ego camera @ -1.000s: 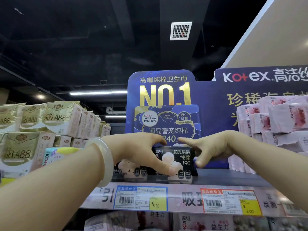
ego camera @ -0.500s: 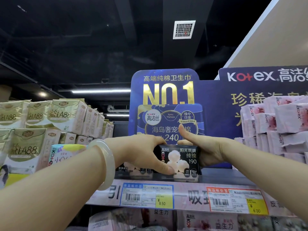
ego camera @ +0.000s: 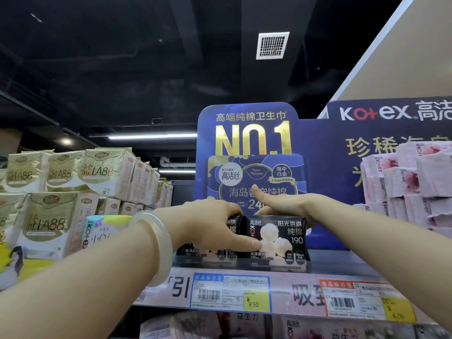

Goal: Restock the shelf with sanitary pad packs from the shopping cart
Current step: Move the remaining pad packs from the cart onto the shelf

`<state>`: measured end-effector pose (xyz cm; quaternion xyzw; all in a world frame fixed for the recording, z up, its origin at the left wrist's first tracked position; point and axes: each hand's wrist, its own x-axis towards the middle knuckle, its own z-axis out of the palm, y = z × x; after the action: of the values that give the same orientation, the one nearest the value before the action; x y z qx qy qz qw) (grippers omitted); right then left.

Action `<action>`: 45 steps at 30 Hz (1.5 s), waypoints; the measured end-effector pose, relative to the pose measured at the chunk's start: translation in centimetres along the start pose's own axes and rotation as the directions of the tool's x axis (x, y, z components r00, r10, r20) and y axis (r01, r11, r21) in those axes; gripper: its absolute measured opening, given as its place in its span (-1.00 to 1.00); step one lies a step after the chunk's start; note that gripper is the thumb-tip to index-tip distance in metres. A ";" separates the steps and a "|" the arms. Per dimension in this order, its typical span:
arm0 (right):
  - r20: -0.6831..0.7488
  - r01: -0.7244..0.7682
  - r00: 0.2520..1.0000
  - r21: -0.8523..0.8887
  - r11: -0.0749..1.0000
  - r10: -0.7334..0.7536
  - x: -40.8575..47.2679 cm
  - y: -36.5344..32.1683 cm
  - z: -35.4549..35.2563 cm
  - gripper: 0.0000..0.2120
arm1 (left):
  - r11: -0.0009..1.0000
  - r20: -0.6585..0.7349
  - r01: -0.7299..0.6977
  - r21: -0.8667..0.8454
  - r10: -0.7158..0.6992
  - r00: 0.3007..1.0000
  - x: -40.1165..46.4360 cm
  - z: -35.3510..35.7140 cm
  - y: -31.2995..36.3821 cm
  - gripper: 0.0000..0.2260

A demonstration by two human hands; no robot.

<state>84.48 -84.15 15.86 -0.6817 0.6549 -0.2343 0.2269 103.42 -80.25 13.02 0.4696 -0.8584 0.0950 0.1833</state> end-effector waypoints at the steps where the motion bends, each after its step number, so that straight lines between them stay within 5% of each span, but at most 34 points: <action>1: 0.007 0.005 1.000 -0.015 1.000 -0.004 -0.2 -0.1 0.0 -0.12 | 1.000 -0.004 0.005 0.010 -0.005 1.000 0.0 0.0 0.0 -0.46; 5: -0.041 0.006 0.999 -0.131 0.991 -0.011 -0.8 -0.5 0.3 -0.14 | 1.000 0.006 0.006 0.005 -0.006 1.000 -0.1 0.0 0.0 -0.40; 12: -0.008 0.057 0.998 -0.018 0.998 -0.057 -0.4 -0.1 0.1 -0.11 | 0.994 0.073 -0.022 -0.106 0.030 0.997 -0.2 -0.5 -0.1 -0.51; 20: -0.092 0.137 0.988 0.133 0.982 -0.125 -1.9 0.9 0.3 -0.04 | 0.943 0.041 0.117 -0.312 -0.110 0.993 -1.1 -1.4 -2.1 -0.22; 25: -0.202 0.189 0.967 0.150 0.970 -0.157 -2.6 0.7 0.2 -0.03 | 0.944 0.000 0.150 -0.294 -0.157 0.988 -1.5 -1.2 -2.2 -0.08; 31: -0.257 0.249 0.926 -0.138 0.959 -0.278 -5.2 -0.4 0.0 -0.14 | 0.953 -0.116 0.104 -0.285 -0.142 0.983 -3.6 -2.1 -1.8 -0.19; 36: -0.168 0.232 0.924 -0.471 0.851 -0.344 -7.7 -0.8 1.0 -0.35 | 0.982 -0.176 0.112 -0.150 -0.138 0.975 -5.1 -1.2 0.1 -0.52; 45: -0.200 0.360 0.806 -0.580 0.731 -0.556 -11.1 1.4 1.6 -0.42 | 0.992 -0.230 0.066 -0.107 -0.089 0.969 -6.9 0.6 3.8 -0.50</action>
<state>83.95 -73.14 13.50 -0.8040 0.5302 -0.2206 -0.1543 103.50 -73.01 9.73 0.4788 -0.8155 0.1001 0.3095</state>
